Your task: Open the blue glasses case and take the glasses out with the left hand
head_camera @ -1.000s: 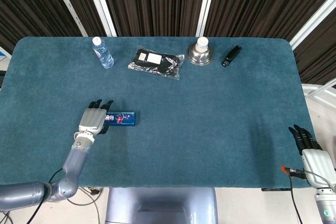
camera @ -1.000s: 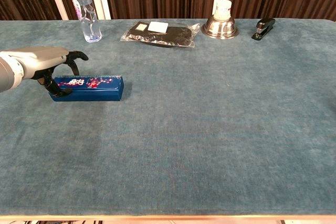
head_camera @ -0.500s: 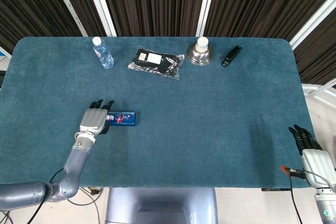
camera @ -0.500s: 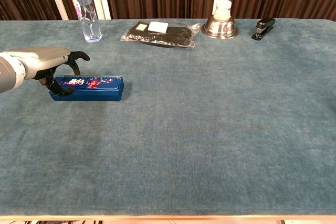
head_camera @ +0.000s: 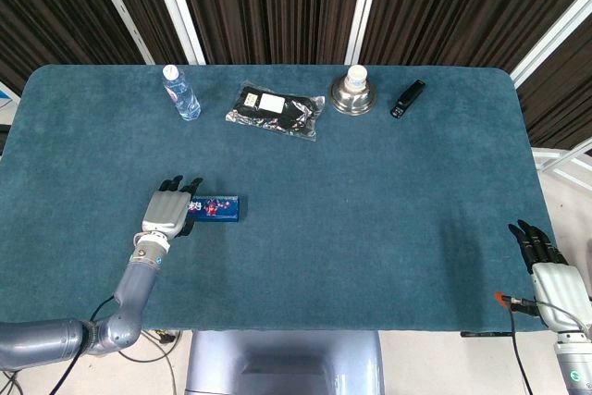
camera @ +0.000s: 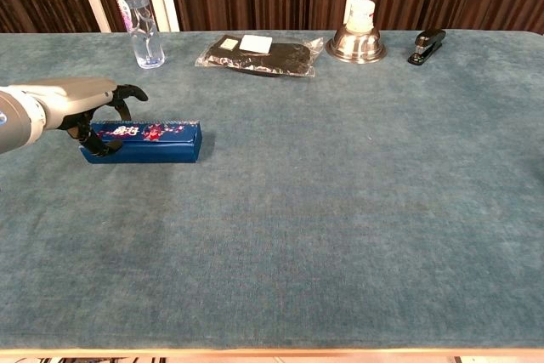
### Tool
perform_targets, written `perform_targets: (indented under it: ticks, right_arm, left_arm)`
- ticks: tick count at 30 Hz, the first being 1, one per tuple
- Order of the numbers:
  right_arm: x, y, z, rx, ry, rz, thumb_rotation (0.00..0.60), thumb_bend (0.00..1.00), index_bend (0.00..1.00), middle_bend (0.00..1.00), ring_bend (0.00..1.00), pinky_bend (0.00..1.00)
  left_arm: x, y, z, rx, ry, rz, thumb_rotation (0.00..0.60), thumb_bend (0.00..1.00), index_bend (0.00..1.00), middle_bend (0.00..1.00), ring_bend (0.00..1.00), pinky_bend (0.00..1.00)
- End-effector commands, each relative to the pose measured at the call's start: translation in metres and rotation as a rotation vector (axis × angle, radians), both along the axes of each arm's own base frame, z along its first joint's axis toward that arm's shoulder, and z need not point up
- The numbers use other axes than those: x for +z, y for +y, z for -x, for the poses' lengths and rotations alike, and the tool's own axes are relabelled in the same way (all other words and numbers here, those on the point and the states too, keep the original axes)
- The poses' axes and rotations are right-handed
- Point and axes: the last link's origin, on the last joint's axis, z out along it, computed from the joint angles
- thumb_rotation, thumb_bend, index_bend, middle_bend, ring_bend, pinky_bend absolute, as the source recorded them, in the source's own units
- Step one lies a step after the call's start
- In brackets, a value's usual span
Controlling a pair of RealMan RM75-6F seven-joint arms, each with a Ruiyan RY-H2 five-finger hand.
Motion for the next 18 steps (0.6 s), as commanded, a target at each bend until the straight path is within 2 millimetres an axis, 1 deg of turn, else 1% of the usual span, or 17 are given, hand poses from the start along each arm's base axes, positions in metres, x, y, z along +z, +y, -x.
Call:
perform_targets:
  ticks: [1,4,13,18]
  right_arm:
    - [-0.0001,-0.0001,0.0001,0.0,0.001,0.0,0.6,0.12,0.0,0.0,0.0,0.21]
    - [0.0,-0.0001,0.0002,-0.001,0.001,0.0,0.6,0.12,0.0,0.0,0.0,0.21]
    - [-0.0001,0.0001,0.0002,-0.002,0.001,-0.001,0.6,0.12,0.0,0.0,0.0,0.21]
    - [-0.0001,0.0002,0.0002,-0.003,0.003,0.0,0.6,0.12,0.0,0.0,0.0,0.21]
  left_arm:
    - [-0.0006,-0.0002,-0.0002,0.0,-0.001,0.0,0.6,0.53,0.09,0.3,0.03,0.11]
    - [-0.001,-0.0006,-0.0001,0.001,0.0,0.001,0.6,0.55,0.1,0.31,0.04,0.11]
    - [-0.0014,0.0023,0.0019,-0.001,0.01,-0.004,0.6,0.55,0.1,0.31,0.04,0.11]
    - [-0.004,0.006,0.0002,-0.005,0.009,-0.002,0.6,0.54,0.1,0.29,0.04,0.11]
